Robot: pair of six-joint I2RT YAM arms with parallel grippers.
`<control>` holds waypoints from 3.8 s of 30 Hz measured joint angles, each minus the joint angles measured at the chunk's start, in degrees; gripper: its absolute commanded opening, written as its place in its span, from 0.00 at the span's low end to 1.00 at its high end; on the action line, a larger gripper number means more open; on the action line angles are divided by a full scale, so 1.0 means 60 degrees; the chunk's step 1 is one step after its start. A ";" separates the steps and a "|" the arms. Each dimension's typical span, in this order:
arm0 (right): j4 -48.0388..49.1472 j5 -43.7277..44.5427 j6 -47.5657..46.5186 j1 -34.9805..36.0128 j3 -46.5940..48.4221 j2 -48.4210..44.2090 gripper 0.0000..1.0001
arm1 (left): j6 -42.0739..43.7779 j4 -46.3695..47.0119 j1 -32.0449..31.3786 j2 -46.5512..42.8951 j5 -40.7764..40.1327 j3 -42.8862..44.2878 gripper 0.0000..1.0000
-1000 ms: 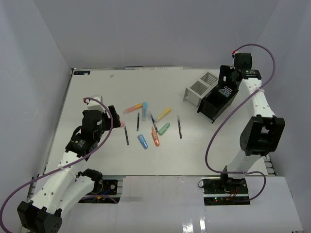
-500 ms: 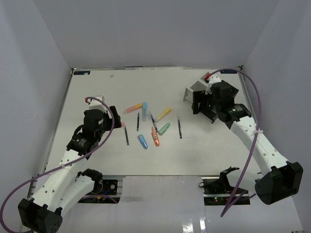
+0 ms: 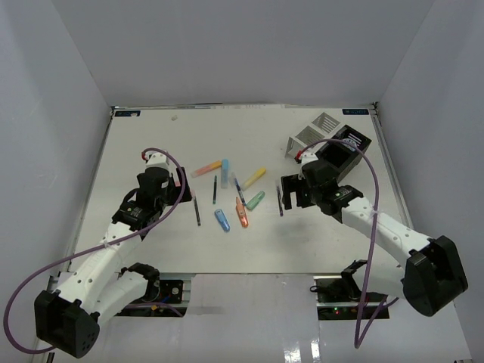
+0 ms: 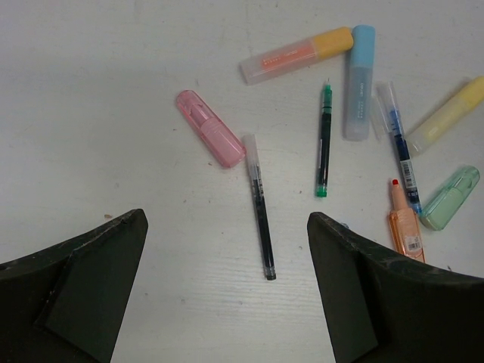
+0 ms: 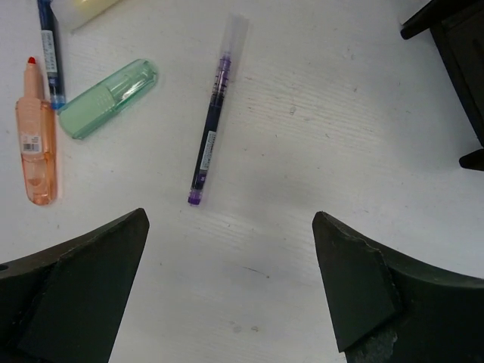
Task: Sort the stationery into containers
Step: Pick up the pen from the center of the board, then place the pen in the storage box.
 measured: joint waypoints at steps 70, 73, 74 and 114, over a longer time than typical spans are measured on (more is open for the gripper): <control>0.1559 0.3238 -0.1810 -0.0780 0.5213 0.2820 0.08 | -0.0007 -0.0058 0.0000 -0.0222 0.0160 0.0000 0.98; 0.2929 0.3195 -0.2262 -0.1581 0.5129 0.2874 0.08 | -0.0007 -0.0058 0.0000 -0.0273 0.0160 0.0000 0.98; 0.3395 0.3177 -0.2426 -0.1876 0.5093 0.2940 0.08 | -0.0007 -0.0058 0.0004 -0.0284 0.0160 0.0000 0.98; 1.0171 0.1432 -0.3956 -0.3821 0.4368 0.7479 0.58 | 0.0004 -0.0051 0.0004 -0.0273 0.0361 0.0000 0.98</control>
